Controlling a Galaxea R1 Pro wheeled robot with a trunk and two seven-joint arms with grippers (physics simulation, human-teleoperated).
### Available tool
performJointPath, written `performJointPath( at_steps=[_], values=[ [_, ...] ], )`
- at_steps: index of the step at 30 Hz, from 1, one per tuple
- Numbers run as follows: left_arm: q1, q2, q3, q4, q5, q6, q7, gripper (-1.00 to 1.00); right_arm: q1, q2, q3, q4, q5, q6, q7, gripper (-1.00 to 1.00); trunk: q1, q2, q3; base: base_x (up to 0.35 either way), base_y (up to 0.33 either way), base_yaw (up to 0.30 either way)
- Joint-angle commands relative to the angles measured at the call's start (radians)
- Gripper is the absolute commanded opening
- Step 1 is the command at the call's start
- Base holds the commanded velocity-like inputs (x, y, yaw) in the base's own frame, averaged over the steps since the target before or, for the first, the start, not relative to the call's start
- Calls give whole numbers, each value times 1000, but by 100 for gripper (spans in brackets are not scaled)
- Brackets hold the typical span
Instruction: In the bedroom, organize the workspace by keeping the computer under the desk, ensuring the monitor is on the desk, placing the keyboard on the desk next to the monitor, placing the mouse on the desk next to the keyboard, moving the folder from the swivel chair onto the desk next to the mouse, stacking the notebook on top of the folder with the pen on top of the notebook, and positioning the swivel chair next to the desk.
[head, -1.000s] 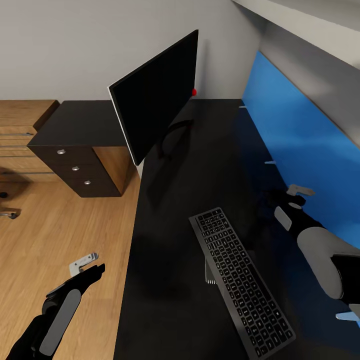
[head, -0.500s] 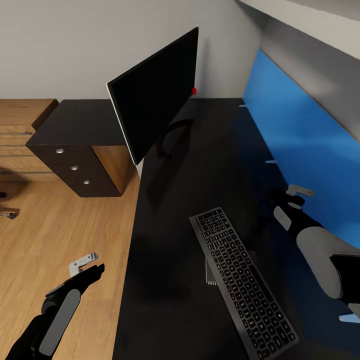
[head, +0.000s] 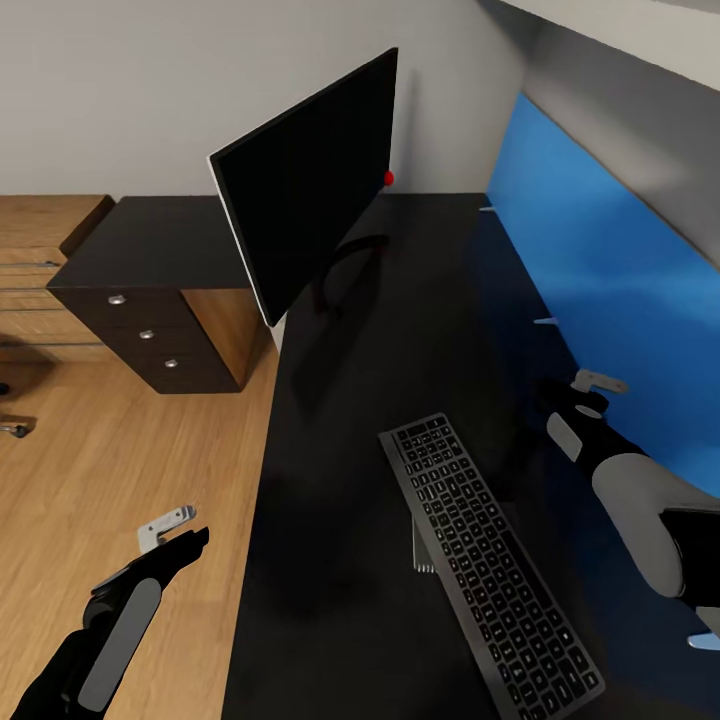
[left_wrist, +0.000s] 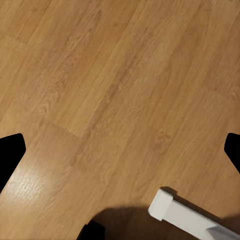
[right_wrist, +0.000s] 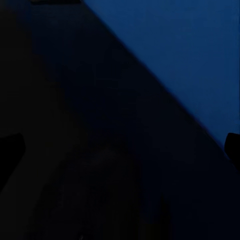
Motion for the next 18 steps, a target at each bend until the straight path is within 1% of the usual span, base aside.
performJointPath(
  at_steps=[1,12,14,15,16,18],
  values=[
    [0,0,-1,-2,10,2,8,100,-1,0,2,1,-8,-5,-1,100,4,-8,-4,0,0,0],
    [0,-1,-1,-2,10,3,8,100,-1,0,2,1,-10,19,2,100,46,-85,-38,0,0,0],
    [0,0,-1,-2,10,3,8,100,-1,0,2,1,-18,20,3,100,46,-85,-38,0,0,0],
    [0,0,-1,-2,10,2,8,100,-1,0,2,1,-28,21,3,100,46,-85,-38,0,0,0],
    [0,0,-1,-2,10,2,8,100,-1,0,3,1,-54,22,4,100,46,-85,-38,0,0,0],
    [0,1,-1,-2,10,2,8,100,-1,0,4,1,-65,23,5,100,46,-85,-38,0,0,0]
  ],
)
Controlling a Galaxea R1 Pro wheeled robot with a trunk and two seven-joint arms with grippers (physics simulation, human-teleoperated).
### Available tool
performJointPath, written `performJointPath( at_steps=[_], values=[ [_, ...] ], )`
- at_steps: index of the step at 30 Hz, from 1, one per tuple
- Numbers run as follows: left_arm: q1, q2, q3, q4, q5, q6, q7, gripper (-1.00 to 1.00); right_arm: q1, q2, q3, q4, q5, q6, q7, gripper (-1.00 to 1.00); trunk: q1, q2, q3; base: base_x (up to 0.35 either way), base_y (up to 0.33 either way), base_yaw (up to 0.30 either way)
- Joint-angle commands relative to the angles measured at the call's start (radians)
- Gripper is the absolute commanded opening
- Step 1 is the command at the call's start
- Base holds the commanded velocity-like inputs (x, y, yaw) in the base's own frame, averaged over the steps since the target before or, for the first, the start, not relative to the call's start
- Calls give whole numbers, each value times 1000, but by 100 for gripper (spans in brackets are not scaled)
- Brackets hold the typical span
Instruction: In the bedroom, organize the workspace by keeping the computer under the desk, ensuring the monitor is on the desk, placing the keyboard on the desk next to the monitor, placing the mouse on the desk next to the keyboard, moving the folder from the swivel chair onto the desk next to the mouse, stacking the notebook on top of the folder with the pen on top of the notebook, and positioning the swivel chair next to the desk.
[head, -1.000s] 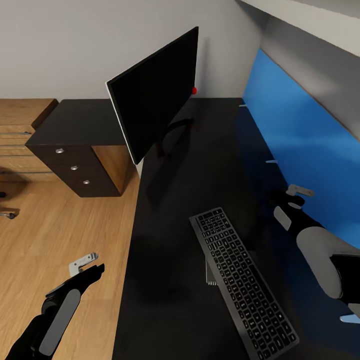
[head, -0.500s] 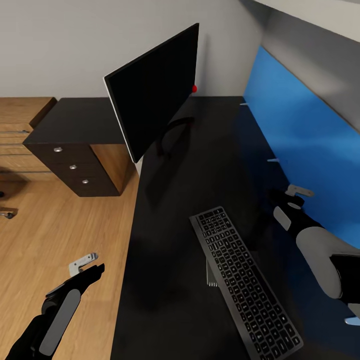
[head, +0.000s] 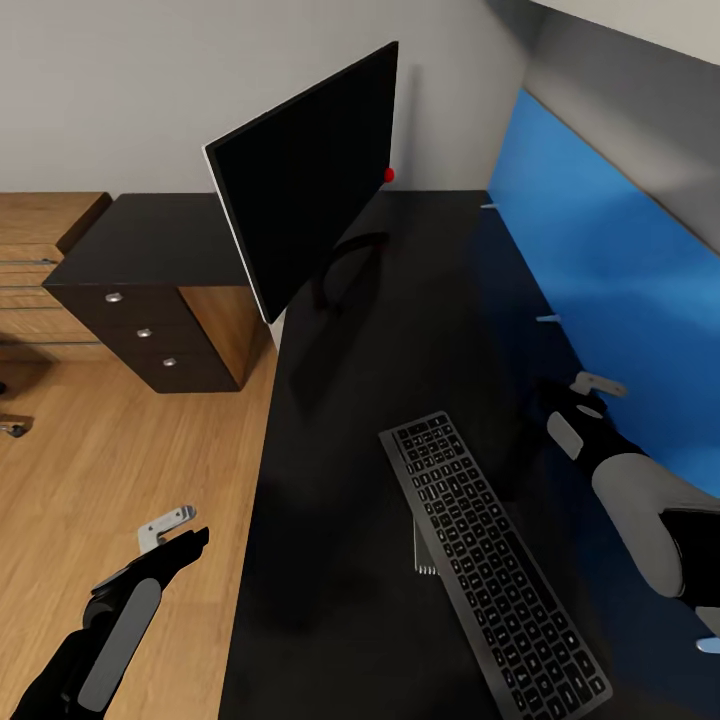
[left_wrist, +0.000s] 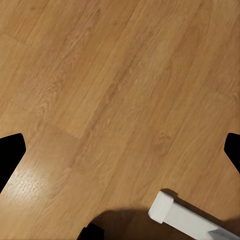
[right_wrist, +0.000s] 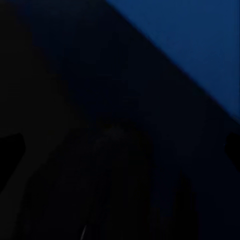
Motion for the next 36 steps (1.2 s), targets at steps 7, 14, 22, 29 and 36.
performJointPath(
  at_steps=[7,14,22,29,36],
  values=[
    [0,1,-1,-2,10,2,8,100,-1,-1,0,-4,-20,-5,-2,100,0,-1,-1,0,0,0],
    [0,2,0,-2,10,2,8,100,-1,-1,-1,-4,-23,-6,0,100,0,-1,-1,0,0,0],
    [0,3,1,-2,10,2,8,100,-1,-1,-2,-2,-24,-2,7,100,0,-1,-1,0,0,0],
    [0,3,1,-3,10,2,8,100,-1,0,-3,-1,-24,21,9,100,0,-1,-1,0,0,0],
    [0,3,1,-3,10,2,8,100,-1,-1,-9,-1,-73,36,9,100,0,-1,-1,0,0,0]
  ],
)
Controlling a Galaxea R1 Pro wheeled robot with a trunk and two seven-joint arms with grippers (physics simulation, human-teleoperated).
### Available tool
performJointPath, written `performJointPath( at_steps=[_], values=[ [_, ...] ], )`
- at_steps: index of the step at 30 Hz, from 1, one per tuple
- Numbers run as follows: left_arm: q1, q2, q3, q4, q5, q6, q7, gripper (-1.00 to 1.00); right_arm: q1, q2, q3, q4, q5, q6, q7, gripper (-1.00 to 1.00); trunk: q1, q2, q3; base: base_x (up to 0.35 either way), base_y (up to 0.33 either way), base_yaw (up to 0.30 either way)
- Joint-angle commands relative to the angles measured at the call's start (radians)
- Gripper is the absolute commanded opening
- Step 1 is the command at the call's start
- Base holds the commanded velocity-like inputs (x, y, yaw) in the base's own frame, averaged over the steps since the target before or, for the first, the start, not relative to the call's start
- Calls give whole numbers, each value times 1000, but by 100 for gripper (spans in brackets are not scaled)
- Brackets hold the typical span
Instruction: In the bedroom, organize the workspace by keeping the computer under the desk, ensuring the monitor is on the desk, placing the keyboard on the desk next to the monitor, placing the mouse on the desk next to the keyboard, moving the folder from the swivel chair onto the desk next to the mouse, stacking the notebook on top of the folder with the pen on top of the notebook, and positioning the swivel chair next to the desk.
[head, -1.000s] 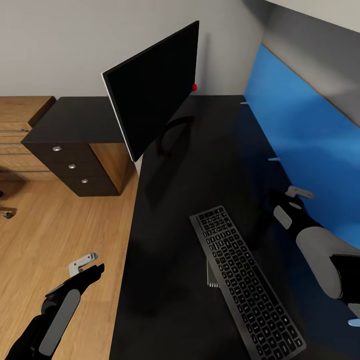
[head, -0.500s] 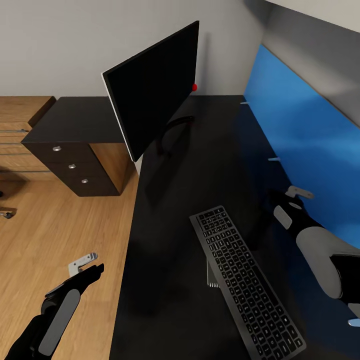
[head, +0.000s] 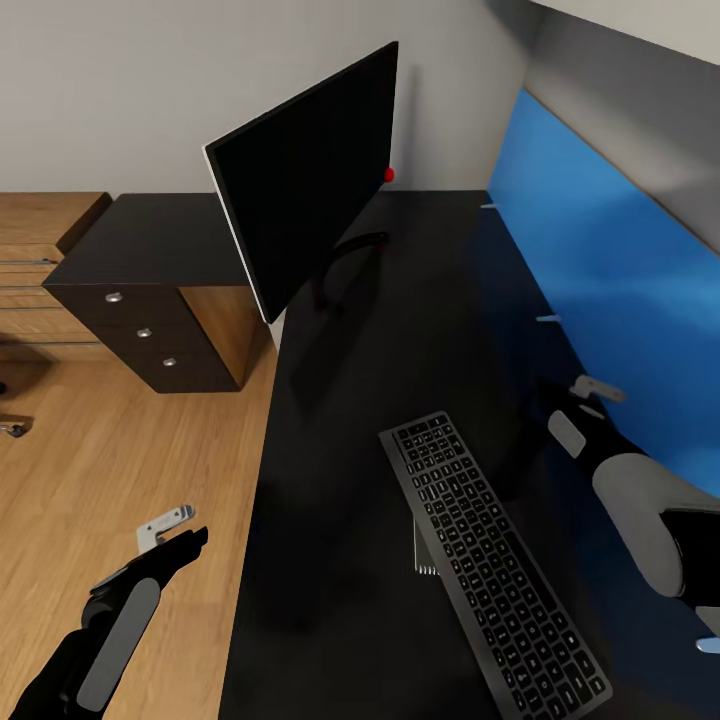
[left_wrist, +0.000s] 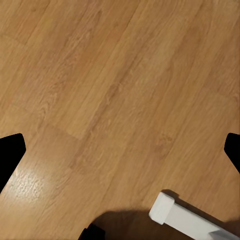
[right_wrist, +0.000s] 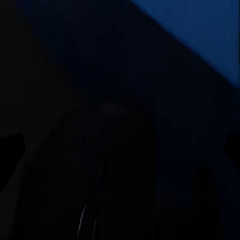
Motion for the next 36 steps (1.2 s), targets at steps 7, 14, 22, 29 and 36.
performJointPath(
  at_steps=[7,14,22,29,36],
  values=[
    [-1,0,-1,-3,11,2,8,100,-1,-1,3,1,-71,24,1,100,0,-1,-1,0,0,0],
    [0,0,-1,-4,10,2,8,100,-1,-1,3,1,-78,30,1,100,0,-1,-1,0,0,0],
    [-1,0,-1,-5,10,2,8,100,-1,-1,3,2,-80,40,-1,-100,0,-1,-1,0,0,0],
    [-1,0,-1,-5,11,2,8,100,-1,0,3,2,-80,42,-2,-100,0,-1,-1,0,0,0],
    [-1,0,-1,-5,10,3,9,100,-1,2,7,1,-75,40,-6,-100,0,-1,-1,0,0,0]
  ],
)
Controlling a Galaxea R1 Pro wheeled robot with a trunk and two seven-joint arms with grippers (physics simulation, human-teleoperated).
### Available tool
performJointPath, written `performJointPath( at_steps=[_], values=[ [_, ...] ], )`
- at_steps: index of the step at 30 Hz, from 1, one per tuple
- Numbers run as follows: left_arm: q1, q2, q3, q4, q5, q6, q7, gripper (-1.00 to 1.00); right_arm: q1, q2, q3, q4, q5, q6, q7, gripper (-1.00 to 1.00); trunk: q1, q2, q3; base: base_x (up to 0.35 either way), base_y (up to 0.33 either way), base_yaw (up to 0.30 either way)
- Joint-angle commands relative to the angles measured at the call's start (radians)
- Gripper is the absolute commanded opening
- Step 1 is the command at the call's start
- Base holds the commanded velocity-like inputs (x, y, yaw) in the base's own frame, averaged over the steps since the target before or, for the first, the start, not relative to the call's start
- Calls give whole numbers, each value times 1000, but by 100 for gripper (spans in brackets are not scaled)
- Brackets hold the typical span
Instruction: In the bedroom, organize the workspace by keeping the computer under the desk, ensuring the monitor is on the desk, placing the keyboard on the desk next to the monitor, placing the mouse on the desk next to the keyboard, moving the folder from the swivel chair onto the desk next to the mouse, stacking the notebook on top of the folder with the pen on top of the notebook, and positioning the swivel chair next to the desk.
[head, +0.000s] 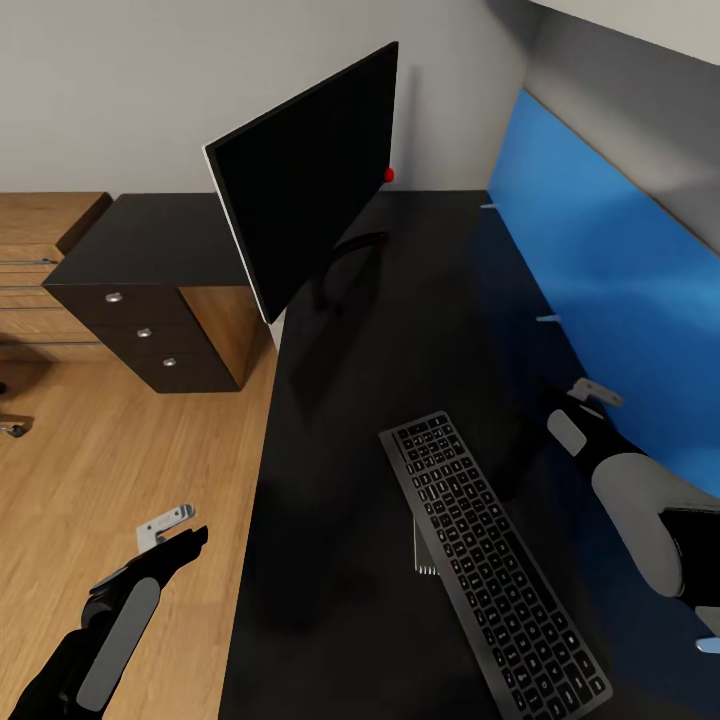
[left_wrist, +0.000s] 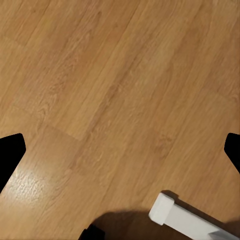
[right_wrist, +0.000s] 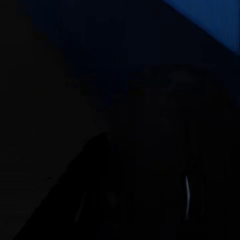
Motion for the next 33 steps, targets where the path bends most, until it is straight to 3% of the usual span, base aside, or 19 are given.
performJointPath(
  at_steps=[1,25,30,33],
  values=[
    [0,0,-1,-1,10,3,9,100,0,0,1,1,-16,1,-2,-100,0,-1,-1,0,0,0],
    [0,0,-1,4,9,3,9,100,2,1,5,-29,-11,-5,1,-100,0,-1,-1,0,0,0],
    [0,0,-1,7,12,2,10,100,17,12,7,-179,-2,7,-15,-100,0,-1,-1,0,0,0],
    [0,0,-2,8,13,1,10,100,71,28,7,-314,22,95,-54,-100,0,-1,-1,0,0,0]
  ],
)
